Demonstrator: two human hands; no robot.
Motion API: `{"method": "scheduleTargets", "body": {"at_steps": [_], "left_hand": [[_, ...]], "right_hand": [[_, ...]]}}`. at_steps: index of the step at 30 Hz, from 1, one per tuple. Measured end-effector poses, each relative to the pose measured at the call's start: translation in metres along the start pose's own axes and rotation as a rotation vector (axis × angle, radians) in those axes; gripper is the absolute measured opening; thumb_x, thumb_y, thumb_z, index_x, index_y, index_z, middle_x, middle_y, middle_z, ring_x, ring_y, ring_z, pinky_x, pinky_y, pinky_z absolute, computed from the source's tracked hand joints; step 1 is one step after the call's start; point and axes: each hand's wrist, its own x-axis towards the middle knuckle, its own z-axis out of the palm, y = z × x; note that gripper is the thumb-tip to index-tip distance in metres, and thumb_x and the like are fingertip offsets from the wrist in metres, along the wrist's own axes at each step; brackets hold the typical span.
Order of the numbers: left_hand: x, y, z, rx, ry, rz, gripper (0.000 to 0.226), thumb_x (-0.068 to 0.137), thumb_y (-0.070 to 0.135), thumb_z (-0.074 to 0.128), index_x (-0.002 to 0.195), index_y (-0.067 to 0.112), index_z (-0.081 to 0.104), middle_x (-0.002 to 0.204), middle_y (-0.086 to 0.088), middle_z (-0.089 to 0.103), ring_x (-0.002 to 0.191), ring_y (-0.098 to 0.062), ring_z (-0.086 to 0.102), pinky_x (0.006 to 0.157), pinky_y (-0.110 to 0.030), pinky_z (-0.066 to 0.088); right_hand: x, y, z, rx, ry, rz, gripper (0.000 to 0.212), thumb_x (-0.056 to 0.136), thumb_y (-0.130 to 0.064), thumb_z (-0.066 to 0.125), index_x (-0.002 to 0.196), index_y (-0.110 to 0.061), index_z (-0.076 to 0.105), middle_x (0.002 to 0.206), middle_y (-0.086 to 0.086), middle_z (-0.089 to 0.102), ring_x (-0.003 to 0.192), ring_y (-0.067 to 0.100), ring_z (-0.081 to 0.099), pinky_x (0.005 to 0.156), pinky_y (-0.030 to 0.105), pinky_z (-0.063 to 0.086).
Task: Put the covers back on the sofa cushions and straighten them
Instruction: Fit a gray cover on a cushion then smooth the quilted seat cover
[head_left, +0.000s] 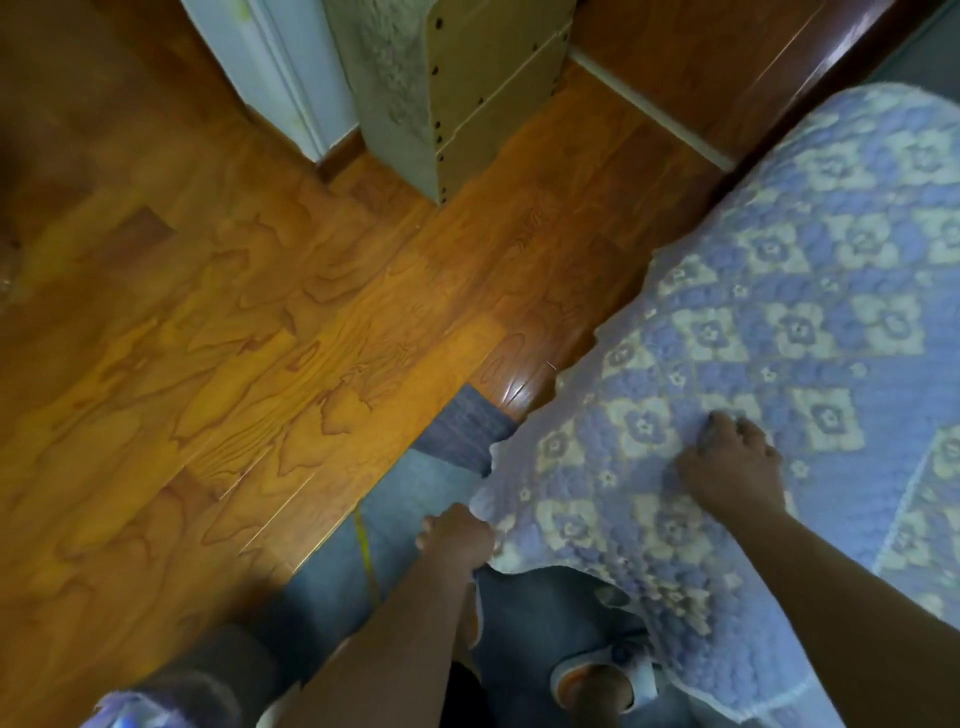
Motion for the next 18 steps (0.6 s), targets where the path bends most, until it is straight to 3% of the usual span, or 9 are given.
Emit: {"method": "scheduleTargets", "body": {"at_steps": [3,6,8,9,11,13,15,17,18], "left_hand": [[-0.004,0.021,-0.020,-0.183,-0.167,0.146,0.042,0.100,0.016,0.048,0.141,0.008,0.049,0.144,-0.011,0.049,0.130,-0.028,0.050,0.092,-0.026,0.042],[-0.009,0.059,-0.038,-0.210,-0.210,0.336,0.046,0.098,0.019,0.048,0.144,0.020,0.050,0.131,-0.008,0.059,0.107,-0.025,0.061,0.079,-0.025,0.048],[-0.016,0.087,-0.043,-0.167,-0.294,0.405,0.047,0.094,0.025,0.049,0.141,0.024,0.052,0.127,-0.002,0.058,0.112,-0.026,0.059,0.084,-0.026,0.048],[-0.024,0.102,-0.044,-0.141,-0.322,0.444,0.045,0.090,0.025,0.052,0.135,0.025,0.056,0.123,0.001,0.057,0.113,-0.025,0.059,0.084,-0.026,0.047],[-0.040,0.143,-0.044,-0.089,-0.341,0.523,0.031,0.079,0.020,0.057,0.108,0.026,0.065,0.108,-0.003,0.063,0.092,-0.020,0.061,0.072,-0.026,0.043],[-0.055,0.191,-0.040,0.041,-0.311,0.599,0.025,0.086,0.012,0.055,0.106,0.022,0.066,0.107,-0.010,0.065,0.078,-0.015,0.057,0.067,-0.027,0.042],[-0.065,0.240,-0.041,0.185,-0.278,0.637,0.032,0.095,0.006,0.050,0.123,0.015,0.063,0.117,-0.008,0.064,0.092,-0.017,0.061,0.074,-0.027,0.046],[-0.076,0.297,-0.038,0.322,-0.251,0.666,0.035,0.097,0.014,0.053,0.131,0.012,0.059,0.131,-0.005,0.059,0.112,-0.019,0.060,0.087,-0.023,0.050],[-0.077,0.321,-0.034,0.391,-0.242,0.675,0.037,0.095,0.020,0.055,0.132,0.013,0.058,0.137,-0.006,0.057,0.118,-0.021,0.059,0.096,-0.028,0.050]], "right_hand": [[0.022,-0.021,-0.021,0.028,-0.022,0.161,0.048,0.093,-0.027,0.051,0.135,-0.005,0.043,0.138,0.024,0.040,0.130,0.043,0.037,0.111,0.049,0.031],[0.036,-0.041,-0.039,0.102,-0.099,0.321,0.064,0.086,-0.037,0.062,0.139,-0.006,0.041,0.141,0.023,0.037,0.128,0.044,0.043,0.108,0.045,0.034],[0.035,-0.049,-0.043,0.137,-0.120,0.319,0.070,0.084,-0.040,0.064,0.141,-0.007,0.039,0.143,0.022,0.036,0.129,0.044,0.042,0.108,0.046,0.034],[0.034,-0.050,-0.044,0.154,-0.112,0.297,0.069,0.085,-0.040,0.063,0.140,-0.007,0.039,0.143,0.023,0.037,0.130,0.044,0.042,0.108,0.046,0.034],[0.027,-0.046,-0.050,0.198,-0.129,0.281,0.061,0.086,-0.039,0.059,0.136,-0.008,0.043,0.139,0.021,0.040,0.129,0.042,0.044,0.107,0.044,0.036],[0.028,-0.033,-0.058,0.258,-0.185,0.278,0.051,0.086,-0.040,0.058,0.127,-0.011,0.049,0.132,0.017,0.045,0.125,0.039,0.048,0.103,0.041,0.039],[0.037,-0.019,-0.073,0.363,-0.246,0.268,0.044,0.088,-0.037,0.057,0.123,-0.012,0.053,0.130,0.015,0.051,0.123,0.035,0.051,0.102,0.037,0.042],[0.051,0.005,-0.093,0.567,-0.292,0.326,0.042,0.090,-0.030,0.056,0.128,-0.011,0.053,0.133,0.016,0.052,0.125,0.033,0.050,0.102,0.034,0.042],[0.056,0.019,-0.104,0.650,-0.311,0.368,0.045,0.090,-0.026,0.056,0.132,-0.011,0.051,0.136,0.016,0.050,0.127,0.033,0.049,0.102,0.034,0.041]]}}
